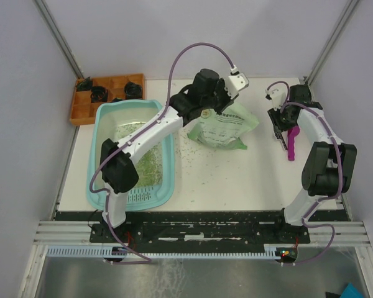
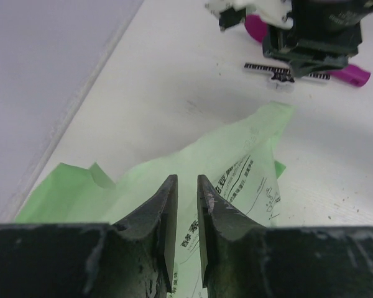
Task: Fill the litter box with clean litter
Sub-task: Pick up the clamp at the center of the board.
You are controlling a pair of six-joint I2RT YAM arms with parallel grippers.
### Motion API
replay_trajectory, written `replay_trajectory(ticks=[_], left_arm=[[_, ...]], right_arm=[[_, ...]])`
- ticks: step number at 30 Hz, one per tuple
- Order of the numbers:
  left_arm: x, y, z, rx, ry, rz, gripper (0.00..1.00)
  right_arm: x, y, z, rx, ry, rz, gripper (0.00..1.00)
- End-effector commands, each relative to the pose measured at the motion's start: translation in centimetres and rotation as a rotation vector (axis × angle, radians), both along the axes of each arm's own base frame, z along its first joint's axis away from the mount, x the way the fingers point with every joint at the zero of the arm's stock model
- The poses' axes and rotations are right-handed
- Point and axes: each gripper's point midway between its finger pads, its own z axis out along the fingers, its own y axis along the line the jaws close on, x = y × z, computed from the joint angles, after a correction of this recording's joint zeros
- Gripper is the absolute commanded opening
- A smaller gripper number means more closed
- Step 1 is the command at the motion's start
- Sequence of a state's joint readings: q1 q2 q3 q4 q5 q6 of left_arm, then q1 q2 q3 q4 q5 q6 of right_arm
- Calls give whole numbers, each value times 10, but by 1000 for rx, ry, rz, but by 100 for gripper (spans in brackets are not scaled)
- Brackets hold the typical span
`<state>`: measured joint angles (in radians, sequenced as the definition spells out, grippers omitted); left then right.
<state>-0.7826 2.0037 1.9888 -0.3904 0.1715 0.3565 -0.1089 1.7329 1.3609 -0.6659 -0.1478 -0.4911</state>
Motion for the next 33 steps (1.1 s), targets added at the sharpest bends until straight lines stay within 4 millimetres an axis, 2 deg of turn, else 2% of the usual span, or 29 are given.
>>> replay_trajectory(ticks=[1, 8, 13, 20, 27, 33], left_arm=[[-19, -1, 114, -244, -144, -27, 26], [-24, 8, 141, -301, -183, -11, 26], [-26, 20, 155, -337, -228, 34, 26], [-30, 37, 161, -353, -251, 81, 25], [-35, 44, 165, -369, -264, 101, 25], [-36, 48, 167, -363, -270, 110, 25]], right_arm=[[14, -8, 22, -27, -75, -39, 45], [13, -15, 20, -56, -79, -61, 45], [12, -20, 9, -88, -78, -56, 44], [14, -21, -16, -106, -25, -48, 44], [22, -20, -39, -131, 28, -33, 50], [28, -20, -46, -146, 51, -48, 50]])
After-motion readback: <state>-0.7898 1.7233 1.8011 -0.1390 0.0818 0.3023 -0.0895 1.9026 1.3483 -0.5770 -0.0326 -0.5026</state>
